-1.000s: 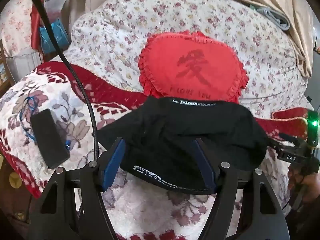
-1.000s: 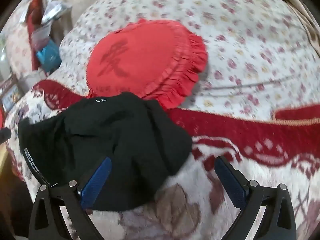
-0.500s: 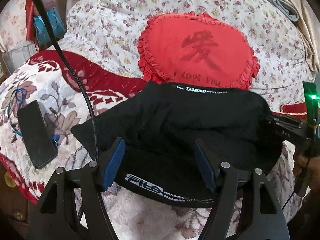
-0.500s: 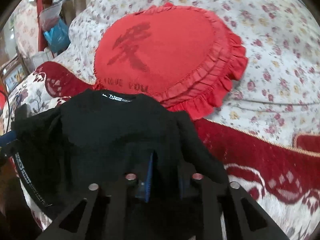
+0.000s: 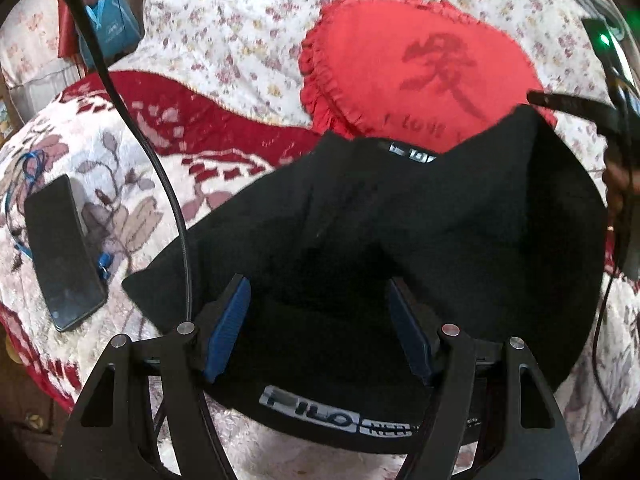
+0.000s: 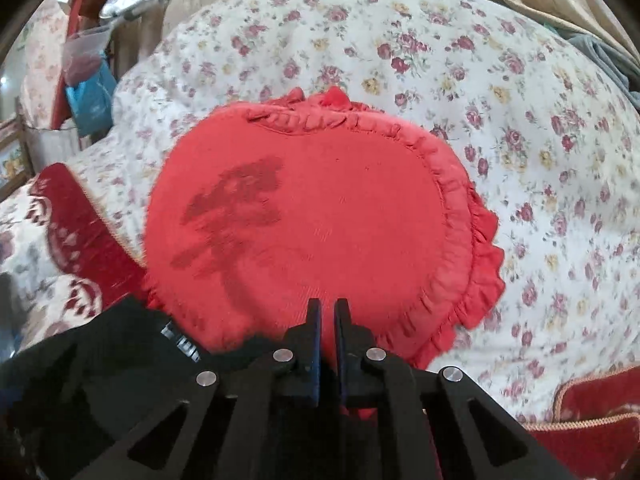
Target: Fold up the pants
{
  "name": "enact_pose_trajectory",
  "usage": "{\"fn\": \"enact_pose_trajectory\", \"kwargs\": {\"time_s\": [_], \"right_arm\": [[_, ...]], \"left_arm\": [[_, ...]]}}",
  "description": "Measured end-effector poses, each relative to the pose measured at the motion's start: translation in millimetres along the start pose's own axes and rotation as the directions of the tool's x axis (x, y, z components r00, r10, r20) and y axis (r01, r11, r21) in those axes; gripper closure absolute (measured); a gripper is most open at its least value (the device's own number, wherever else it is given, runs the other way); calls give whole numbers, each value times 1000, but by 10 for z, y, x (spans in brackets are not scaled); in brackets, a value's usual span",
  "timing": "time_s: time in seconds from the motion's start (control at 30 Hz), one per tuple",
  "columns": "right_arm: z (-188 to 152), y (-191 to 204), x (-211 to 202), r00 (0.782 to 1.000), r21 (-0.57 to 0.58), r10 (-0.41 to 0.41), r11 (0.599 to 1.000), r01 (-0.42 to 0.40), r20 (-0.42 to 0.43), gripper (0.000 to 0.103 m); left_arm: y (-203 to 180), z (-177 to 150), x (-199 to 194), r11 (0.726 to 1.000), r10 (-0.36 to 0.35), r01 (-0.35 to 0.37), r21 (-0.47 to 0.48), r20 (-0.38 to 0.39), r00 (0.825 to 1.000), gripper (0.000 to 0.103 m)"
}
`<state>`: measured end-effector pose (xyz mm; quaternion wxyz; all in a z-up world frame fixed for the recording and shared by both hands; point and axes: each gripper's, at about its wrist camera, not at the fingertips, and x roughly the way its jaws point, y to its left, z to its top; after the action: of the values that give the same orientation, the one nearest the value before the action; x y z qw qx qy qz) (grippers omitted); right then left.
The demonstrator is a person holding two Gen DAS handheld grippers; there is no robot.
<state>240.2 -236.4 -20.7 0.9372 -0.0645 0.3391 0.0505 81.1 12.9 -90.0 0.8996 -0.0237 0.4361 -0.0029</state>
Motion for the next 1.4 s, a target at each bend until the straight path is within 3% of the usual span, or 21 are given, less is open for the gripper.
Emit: {"fn": "enact_pose_trajectory", "kwargs": {"time_s": [0.13, 0.2, 0.27, 0.33, 0.37, 0.5, 0.63, 0.7, 0.8, 1.07, 1.13, 1.27, 1.4], "right_arm": [[-75, -7, 388, 993, 7, 31, 1000, -31, -117, 97], [-141, -94, 244, 988, 48, 92, 995, -87, -122, 96], [-213, -215, -1, 989, 62, 103, 993, -97, -103, 83], [-353, -418, -338, 993, 83, 75, 994, -67, -91, 36], [-418, -490, -459, 994, 101, 75, 993, -67, -82, 32], [-883, -796, -864, 987, 200, 113, 976, -88, -117, 32], [-1382, -842, -910, 974, 233, 109, 971, -62, -197, 32], [-1600, -798, -900, 956, 259, 163, 961, -98, -244, 32], [-1765, -673, -944, 939, 314, 256, 933, -177, -229, 32], [-1766, -626, -1087, 899, 505, 429, 797, -331, -88, 39], [-1736, -651, -1108, 882, 553, 470, 744, -375, -35, 39], [-1724, -588, -865, 858, 632, 513, 676, -379, -35, 39], [-1839, -624, -572, 795, 768, 603, 478, -426, 66, 44]], "left_arm": [[3, -20, 86, 1000, 2, -2, 4, -17, 1000, 33], [16, -21, 85, 1000, -1, 1, 5, -11, 1000, 33], [34, -28, 79, 1000, -10, 10, -4, -9, 1000, 33], [62, -26, 40, 999, -29, 29, -25, 2, 1000, 33], [66, -19, 20, 999, -35, 35, -32, 5, 999, 33], [104, -13, -98, 997, -42, 43, -59, 20, 999, 33], [120, -24, -221, 995, -54, 56, -77, 26, 998, 33], [111, -37, -270, 997, -44, 46, -67, 32, 999, 33], [117, -39, -337, 997, -37, 40, -62, 41, 998, 33], [162, -41, -411, 997, -36, 40, -70, 54, 998, 33], [167, -46, -414, 996, -39, 43, -74, 55, 998, 33], [147, -52, -396, 996, -51, 55, -77, 47, 998, 33], [133, -66, -418, 998, -42, 45, -50, 52, 998, 33]]}}
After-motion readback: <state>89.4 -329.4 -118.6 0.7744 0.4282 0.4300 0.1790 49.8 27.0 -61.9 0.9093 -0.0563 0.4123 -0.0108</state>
